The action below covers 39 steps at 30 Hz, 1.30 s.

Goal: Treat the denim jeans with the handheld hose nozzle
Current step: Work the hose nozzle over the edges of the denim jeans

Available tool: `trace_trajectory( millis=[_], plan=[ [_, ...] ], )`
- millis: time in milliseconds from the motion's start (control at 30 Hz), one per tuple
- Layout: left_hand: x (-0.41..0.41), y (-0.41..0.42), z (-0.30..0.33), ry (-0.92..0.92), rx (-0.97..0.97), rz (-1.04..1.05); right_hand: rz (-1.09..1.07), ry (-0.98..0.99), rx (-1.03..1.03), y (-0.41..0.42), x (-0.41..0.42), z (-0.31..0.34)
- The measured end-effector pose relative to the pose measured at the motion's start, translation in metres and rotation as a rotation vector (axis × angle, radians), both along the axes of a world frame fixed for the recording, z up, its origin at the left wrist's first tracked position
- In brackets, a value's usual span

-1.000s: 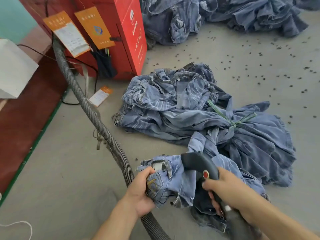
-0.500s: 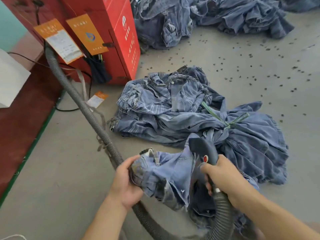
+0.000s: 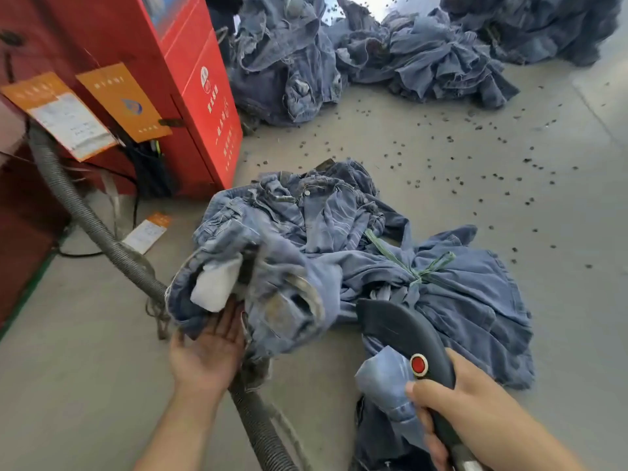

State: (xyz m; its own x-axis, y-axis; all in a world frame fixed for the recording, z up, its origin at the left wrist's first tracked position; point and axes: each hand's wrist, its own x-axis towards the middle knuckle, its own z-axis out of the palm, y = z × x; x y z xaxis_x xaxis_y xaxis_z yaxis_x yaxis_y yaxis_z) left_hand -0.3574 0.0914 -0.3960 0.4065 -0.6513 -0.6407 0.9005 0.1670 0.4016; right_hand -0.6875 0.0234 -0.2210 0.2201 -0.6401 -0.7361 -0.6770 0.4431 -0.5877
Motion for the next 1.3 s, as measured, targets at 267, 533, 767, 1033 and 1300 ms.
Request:
trace_trajectory(
  millis=[267,533,767,1033,1300],
  plan=[
    [0.018,0.006,0.021,-0.046,-0.120,-0.191,0.018,0.069,-0.061,-0.008,0.003,0.004],
    [0.002,0.056,0.023,-0.194,0.104,-0.246,0.065,0.007,-0.048,0.007,0.009,0.016],
    [0.030,0.081,0.071,-0.095,0.074,-0.011,0.050,-0.133,0.026,0.019,0.009,0.021],
    [0.077,0.058,0.117,-0.154,-0.226,0.069,0.024,-0.210,0.011,0.027,0.003,0.025],
    [0.039,0.010,0.073,-0.393,0.244,-0.851,-0.012,-0.209,-0.013,0.016,0.006,0.019]
  ],
)
